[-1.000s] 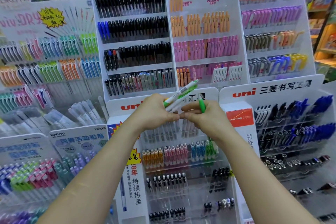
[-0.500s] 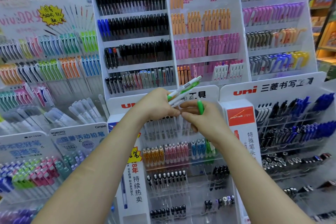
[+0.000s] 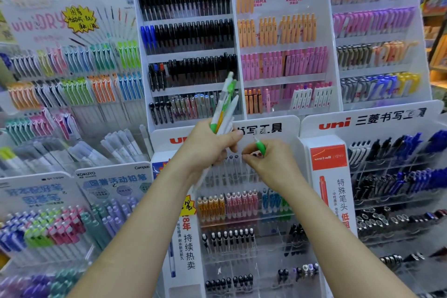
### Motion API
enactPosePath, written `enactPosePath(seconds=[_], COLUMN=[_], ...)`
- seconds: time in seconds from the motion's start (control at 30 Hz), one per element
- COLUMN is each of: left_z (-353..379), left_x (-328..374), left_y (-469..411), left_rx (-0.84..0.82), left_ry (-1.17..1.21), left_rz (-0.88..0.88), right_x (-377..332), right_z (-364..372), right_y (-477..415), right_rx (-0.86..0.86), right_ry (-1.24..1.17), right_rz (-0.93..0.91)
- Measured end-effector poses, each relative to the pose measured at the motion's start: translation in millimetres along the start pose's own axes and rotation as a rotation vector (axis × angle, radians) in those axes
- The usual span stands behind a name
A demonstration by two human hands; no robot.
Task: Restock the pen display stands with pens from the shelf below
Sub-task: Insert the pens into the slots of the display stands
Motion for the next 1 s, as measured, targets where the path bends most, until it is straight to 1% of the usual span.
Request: enactPosePath(seconds=[0.03,0.07,0.1,0.13,0.17,0.2,0.3,0.4,0.47,0.6,0.67,0.73,0.8,0.83,0.9,0.93,1.0], left_z=[1.7,3.9,6.4,9.2,12.1,14.9,23.0,27.5,28.6,27.7,23.7,16.7,10.1,8.0,6.6,7.5,11.8], left_x=[-0.7,-2.0,-3.7,-6.0,-8.8,-11.4,-18.7,-23.7,-24.8,-26.3,-31.1,-38.7,-44.8,-46.7,-45.8,-43.6,-38.3], left_y=[5.3,11.1,16.7,22.0,27.4,32.5,44.1,51.9,54.9,61.0,66.3,71.5,75.5,76.8,78.4,79.5,82.4], left_rx=[-0.024,-0.045,-0.064,-0.084,-0.112,-0.150,-0.258,-0.268,-0.269,-0.272,-0.260,-0.231,-0.180,-0.150,-0.105,-0.094,-0.080], left_ry=[0.105,0.177,0.221,0.243,0.251,0.251,0.196,0.121,0.109,0.113,0.086,0.078,0.174,0.289,0.551,0.633,0.668], left_rz=[-0.023,-0.046,-0.066,-0.089,-0.113,-0.137,-0.184,-0.193,-0.192,-0.183,-0.187,-0.185,-0.173,-0.174,-0.170,-0.158,-0.125], right_x=[-1.5,-3.0,-6.2,-11.5,-16.6,-21.1,-37.4,-44.9,-44.4,-39.0,-31.7,-23.6,-16.9,-14.1,-10.8,-9.7,-9.7], right_z=[-1.8,-5.7,-11.6,-19.1,-27.0,-34.9,-56.9,-68.3,-69.4,-61.5,-64.1,-73.2,-81.3,-81.9,-76.8,-72.0,-63.1], right_y=[3.9,8.2,12.0,16.4,20.3,23.3,30.8,33.3,35.1,39.1,35.8,32.9,34.0,36.2,42.3,45.8,52.7], right_rx=[0.042,0.093,0.123,0.107,0.070,0.037,-0.010,-0.043,-0.027,0.044,0.114,0.202,0.242,0.231,0.166,0.128,0.064], right_ry=[-0.060,-0.195,-0.400,-0.626,-0.783,-0.821,-0.643,-0.540,-0.546,-0.724,-0.872,-1.070,-1.238,-1.285,-1.309,-1.298,-1.251], right_rz=[0.002,0.037,0.090,0.140,0.155,0.130,-0.004,-0.058,-0.036,0.002,0.045,0.071,0.107,0.133,0.197,0.225,0.262])
Point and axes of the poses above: each hand's wrist, its own y-axis away from the middle knuckle, its own z-axis out of the palm, x = y × z, the point moved 1 cm from there along -y, towards the middle knuckle, and after that the axes turned 13 degrees about y, right-handed, at the moved point
